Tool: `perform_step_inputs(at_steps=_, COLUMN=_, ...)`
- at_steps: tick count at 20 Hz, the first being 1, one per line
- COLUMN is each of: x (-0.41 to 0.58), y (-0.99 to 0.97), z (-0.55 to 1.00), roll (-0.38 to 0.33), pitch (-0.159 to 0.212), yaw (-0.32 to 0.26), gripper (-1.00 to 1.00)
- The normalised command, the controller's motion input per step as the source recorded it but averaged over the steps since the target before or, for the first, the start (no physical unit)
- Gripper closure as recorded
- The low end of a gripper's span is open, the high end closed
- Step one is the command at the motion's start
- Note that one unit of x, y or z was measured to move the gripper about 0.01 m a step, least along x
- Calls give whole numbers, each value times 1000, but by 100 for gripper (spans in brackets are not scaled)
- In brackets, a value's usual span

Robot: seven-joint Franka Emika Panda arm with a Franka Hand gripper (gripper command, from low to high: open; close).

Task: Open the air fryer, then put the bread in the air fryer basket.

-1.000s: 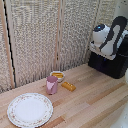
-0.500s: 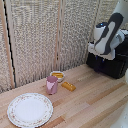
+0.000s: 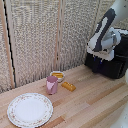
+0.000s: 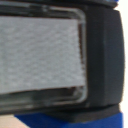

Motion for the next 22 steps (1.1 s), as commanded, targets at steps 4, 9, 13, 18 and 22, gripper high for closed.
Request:
perform_step_inputs(at_steps=4, x=-76, y=851, z=199, roll=101, pitch=-203, yaw=-72, gripper=100)
perform_step_inputs(at_steps=9, x=29, y=851, z=391, roll=33, pitch=-89, yaw=-94, gripper=100)
perform_step_inputs(at_steps=13, x=116, y=836, z=273, roll=-31, pitch=-13, yaw=-120, gripper=100)
perform_step_inputs(at_steps=18, x=170, y=889, z=67, roll=-32, pitch=-9, yaw=-94, gripper=100)
perform_step_inputs(at_steps=22, x=584, y=720, z=-111, roll=-1, pitch=0, yaw=-63, gripper=100)
